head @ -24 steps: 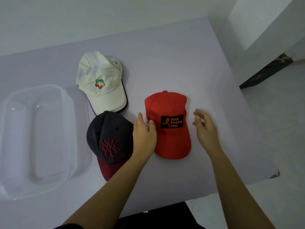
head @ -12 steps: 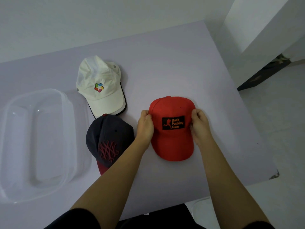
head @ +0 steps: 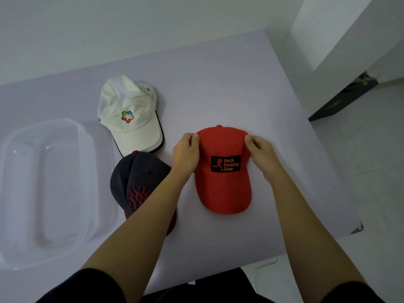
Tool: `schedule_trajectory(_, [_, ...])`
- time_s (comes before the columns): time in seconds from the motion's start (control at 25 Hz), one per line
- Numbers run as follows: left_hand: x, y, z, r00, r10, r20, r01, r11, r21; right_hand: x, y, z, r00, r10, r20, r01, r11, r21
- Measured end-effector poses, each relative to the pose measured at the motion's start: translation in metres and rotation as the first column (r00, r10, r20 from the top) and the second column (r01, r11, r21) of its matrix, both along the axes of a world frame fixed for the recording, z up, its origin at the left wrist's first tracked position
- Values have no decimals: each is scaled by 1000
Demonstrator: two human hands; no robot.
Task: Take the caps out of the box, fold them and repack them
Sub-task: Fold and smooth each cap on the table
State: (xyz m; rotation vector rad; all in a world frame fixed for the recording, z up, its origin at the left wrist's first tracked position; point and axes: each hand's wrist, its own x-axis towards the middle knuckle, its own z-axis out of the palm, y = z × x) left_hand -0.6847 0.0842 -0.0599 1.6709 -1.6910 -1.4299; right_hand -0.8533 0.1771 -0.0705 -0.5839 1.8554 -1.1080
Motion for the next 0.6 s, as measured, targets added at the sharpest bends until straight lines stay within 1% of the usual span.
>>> schedule_trajectory(0.04, [1, -2, -2, 998, -45, 44, 46, 998, -36, -2, -2, 2, 1000, 2, -19, -2, 1000, 2])
schedule_trajectory(0.16, [4, -8, -9, 983, -101, 153, 116, 988, -97, -2, -1, 5, 999, -22, 24, 22, 1000, 9])
schedule_trajectory(0.24, [5, -9, -8, 982, -99, 158, 115, 989, -96, 0, 0, 5, 1000, 1, 30, -1, 1000, 23])
schedule_trajectory(0.32, [5, -10, -8, 986, -116, 122, 120, 992, -28, -1, -2, 7, 997, 24, 78, -29, 998, 64])
schedule_trajectory(0.44, [8, -21, -6, 995, -91, -50, 97, 988, 123, -7, -8, 10, 984, -24, 178, 0, 991, 132])
schedule_trajectory(0.48, [11, -26, -4, 992, -100, -79, 111, 984, 141, -9, -9, 12, 980, -32, 199, 3, 990, 141])
schedule_trajectory(0.52, [15, -33, -1, 986, -156, -60, 162, 979, 121, -11, -11, 14, 981, -23, 191, -8, 988, 157])
schedule_trajectory(0.6, [22, -46, 6, 937, -337, 93, 334, 941, 50, -14, -13, 19, 992, 38, 123, -60, 980, 188])
